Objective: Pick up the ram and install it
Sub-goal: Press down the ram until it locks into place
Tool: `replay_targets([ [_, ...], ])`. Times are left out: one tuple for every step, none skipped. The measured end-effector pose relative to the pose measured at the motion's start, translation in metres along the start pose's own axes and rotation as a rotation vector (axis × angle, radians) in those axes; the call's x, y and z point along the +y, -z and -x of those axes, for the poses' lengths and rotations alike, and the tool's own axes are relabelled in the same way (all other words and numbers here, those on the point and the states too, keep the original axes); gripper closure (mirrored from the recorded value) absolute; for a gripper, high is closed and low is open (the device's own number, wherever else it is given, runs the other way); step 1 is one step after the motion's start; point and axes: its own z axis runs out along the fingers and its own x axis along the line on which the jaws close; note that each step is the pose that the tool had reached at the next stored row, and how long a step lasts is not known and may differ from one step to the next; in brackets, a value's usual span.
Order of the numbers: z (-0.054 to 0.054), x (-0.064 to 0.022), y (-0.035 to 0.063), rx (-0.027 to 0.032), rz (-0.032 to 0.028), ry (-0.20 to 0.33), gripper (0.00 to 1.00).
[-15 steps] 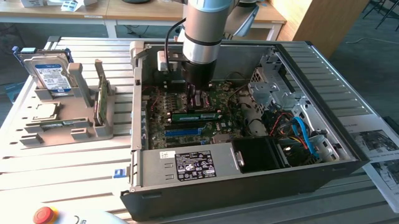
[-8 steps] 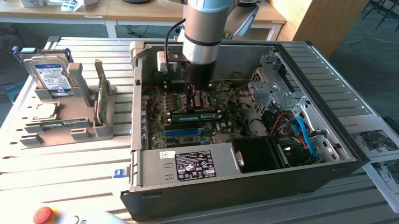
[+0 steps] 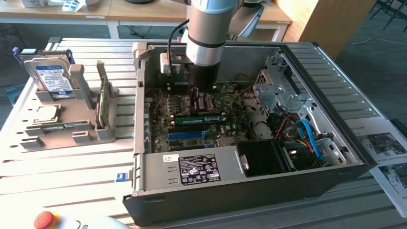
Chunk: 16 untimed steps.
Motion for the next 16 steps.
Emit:
replay_targets([
  [0.0, 0.0, -0.0002, 0.0, 0.0, 0.0, 0.89],
  [0.0, 0.0001, -0.0004, 0.0, 0.0, 0.0, 0.89],
  [0.0, 0.0001, -0.0005, 0.0, 0.0, 0.0, 0.89],
  [0.0, 0.0001, -0.0007, 0.0, 0.0, 0.0, 0.89],
  [0.0, 0.0001, -0.0009, -0.0001, 0.0, 0.0, 0.89],
  [0.0, 0.0001, -0.0011, 0.0, 0.0, 0.0, 0.89],
  [0.0, 0.0001, -0.0012, 0.0, 0.0001, 0.0, 0.89],
  [0.0, 0.0001, -0.0014, 0.0, 0.0, 0.0, 0.89],
  [0.0001, 0.0001, -0.0015, 0.0, 0.0, 0.0, 0.89],
  [0.0001, 0.0001, -0.0016, -0.0001, -0.0001, 0.0, 0.89],
  [0.0001, 0.0001, -0.0016, -0.0001, -0.0001, 0.0, 0.89],
  [0.0001, 0.0001, -0.0016, -0.0002, -0.0001, 0.0, 0.89],
  [0.0001, 0.0001, -0.0016, -0.0001, -0.0001, 0.0, 0.89],
  [0.0001, 0.0001, -0.0017, -0.0002, -0.0001, 0.0, 0.89],
  [0.0001, 0.0001, -0.0016, -0.0001, -0.0001, 0.0, 0.89],
  [0.0001, 0.0001, -0.0017, -0.0002, -0.0001, 0.0, 0.89],
])
